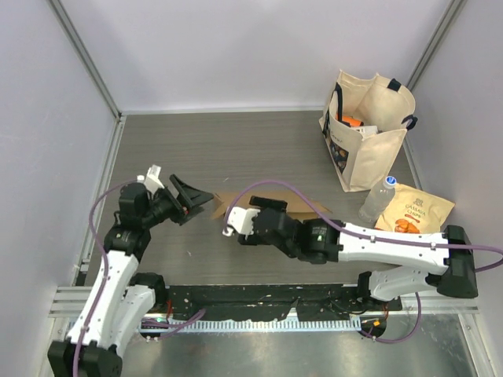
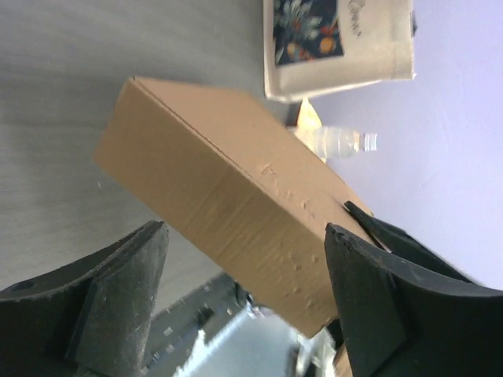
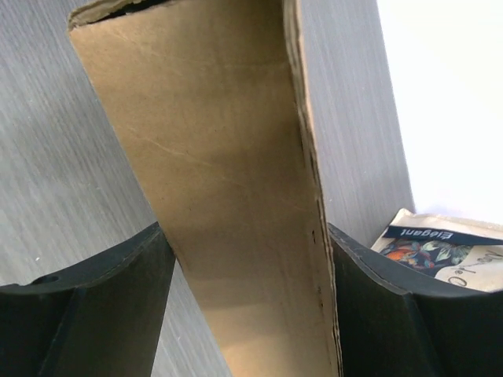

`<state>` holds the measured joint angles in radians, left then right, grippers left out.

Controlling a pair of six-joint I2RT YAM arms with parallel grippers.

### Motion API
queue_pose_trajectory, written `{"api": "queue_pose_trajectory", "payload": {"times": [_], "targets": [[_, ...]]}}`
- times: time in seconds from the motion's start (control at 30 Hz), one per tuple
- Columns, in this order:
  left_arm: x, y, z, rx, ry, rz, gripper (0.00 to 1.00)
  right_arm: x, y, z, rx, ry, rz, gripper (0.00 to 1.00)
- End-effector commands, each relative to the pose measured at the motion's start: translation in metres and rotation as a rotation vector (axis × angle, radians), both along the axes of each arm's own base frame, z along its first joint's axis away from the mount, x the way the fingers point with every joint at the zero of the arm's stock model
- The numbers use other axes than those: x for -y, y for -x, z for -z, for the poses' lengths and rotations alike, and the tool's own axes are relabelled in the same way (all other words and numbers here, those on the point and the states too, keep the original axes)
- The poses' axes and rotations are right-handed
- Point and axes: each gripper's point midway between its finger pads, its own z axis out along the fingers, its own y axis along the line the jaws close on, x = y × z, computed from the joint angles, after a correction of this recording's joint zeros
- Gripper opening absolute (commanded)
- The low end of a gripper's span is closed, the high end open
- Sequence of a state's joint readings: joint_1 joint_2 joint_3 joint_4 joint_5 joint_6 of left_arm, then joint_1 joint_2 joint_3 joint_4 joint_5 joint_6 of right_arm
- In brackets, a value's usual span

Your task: Fold the paper box

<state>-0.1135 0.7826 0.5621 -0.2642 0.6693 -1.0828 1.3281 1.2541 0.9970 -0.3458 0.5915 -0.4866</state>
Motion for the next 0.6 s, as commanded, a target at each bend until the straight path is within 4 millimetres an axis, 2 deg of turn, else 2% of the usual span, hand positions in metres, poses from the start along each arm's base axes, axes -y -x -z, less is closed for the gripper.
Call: {"api": "queue_pose_trajectory", "payload": {"times": [0.0,0.07,0.1,0.13,0.17,0.2,0.23,0.33,0.47,0.57], "targets": [[-0.032,-0.006,-0.018,0.206,-0.185,-0.155,0.82,0.009,-0.001,-0.020,-0.171,-0.013,0.046,0.38],[-0.032,-0.009,-0.026,0.250,-0.190,-0.146,0.80,0.020,-0.004,-0.009,-0.266,0.035,0.083,0.38],[-0.030,-0.010,-0.031,0.272,-0.190,-0.136,0.80,0.018,-0.006,-0.016,-0.298,0.023,0.081,0.37],[-0.029,-0.011,-0.039,0.304,-0.193,-0.125,0.80,0.022,-0.016,-0.006,-0.346,0.048,0.116,0.37],[-0.030,-0.012,-0.045,0.342,-0.216,-0.114,0.80,0.023,-0.012,0.000,-0.402,0.071,0.102,0.36],[-0.030,-0.012,-0.051,0.367,-0.227,-0.105,0.81,0.021,-0.015,-0.005,-0.419,0.064,0.105,0.36],[-0.027,-0.011,-0.064,0.410,-0.228,-0.087,0.81,0.017,-0.017,0.009,-0.467,0.102,0.108,0.36],[-0.023,-0.015,-0.073,0.463,-0.258,-0.029,0.81,0.016,-0.023,0.015,-0.560,0.117,0.108,0.36],[0.005,-0.020,-0.071,0.485,-0.218,0.147,0.78,0.017,-0.038,0.032,-0.647,0.146,0.125,0.38],[0.023,-0.019,-0.072,0.536,-0.267,0.210,0.72,0.016,-0.044,0.034,-0.668,0.137,0.127,0.40]]}}
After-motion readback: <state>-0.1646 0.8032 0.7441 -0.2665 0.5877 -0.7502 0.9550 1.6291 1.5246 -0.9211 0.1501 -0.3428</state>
